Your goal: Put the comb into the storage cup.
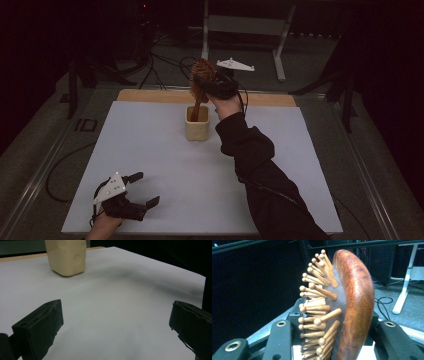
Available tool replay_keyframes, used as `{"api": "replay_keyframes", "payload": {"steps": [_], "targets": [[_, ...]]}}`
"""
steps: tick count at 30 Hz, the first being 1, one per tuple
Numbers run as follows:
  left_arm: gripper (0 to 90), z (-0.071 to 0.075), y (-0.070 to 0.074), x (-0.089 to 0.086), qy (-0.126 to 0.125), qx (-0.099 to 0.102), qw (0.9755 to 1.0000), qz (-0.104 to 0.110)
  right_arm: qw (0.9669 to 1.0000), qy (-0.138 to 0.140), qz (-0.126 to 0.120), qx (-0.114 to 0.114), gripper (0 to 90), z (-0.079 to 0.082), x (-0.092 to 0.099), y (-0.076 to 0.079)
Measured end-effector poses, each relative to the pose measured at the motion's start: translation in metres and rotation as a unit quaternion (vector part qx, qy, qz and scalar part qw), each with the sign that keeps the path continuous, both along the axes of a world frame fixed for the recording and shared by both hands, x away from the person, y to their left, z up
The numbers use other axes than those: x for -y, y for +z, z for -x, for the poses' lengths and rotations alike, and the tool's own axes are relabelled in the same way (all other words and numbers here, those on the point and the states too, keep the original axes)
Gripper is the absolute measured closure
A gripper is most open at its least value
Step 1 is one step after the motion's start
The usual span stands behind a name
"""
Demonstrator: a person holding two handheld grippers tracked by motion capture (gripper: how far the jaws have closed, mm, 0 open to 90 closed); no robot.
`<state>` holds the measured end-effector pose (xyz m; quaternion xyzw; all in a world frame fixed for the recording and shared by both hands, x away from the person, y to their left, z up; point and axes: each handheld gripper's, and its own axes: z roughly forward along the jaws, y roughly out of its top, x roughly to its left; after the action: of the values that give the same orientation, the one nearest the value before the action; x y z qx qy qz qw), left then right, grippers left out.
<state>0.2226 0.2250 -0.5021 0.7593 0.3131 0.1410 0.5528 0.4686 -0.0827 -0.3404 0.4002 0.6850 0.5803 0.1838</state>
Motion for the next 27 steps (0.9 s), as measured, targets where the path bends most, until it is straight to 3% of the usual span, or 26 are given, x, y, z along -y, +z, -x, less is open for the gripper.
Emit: {"api": "replay_keyframes", "payload": {"steps": [27], "targets": [[0.0,0.001,-0.001,-0.001,-0.001,0.0,1.0,0.001,0.9995,-0.001,-0.002,-0.033,51.5,-0.002,-0.005,-0.041]]}}
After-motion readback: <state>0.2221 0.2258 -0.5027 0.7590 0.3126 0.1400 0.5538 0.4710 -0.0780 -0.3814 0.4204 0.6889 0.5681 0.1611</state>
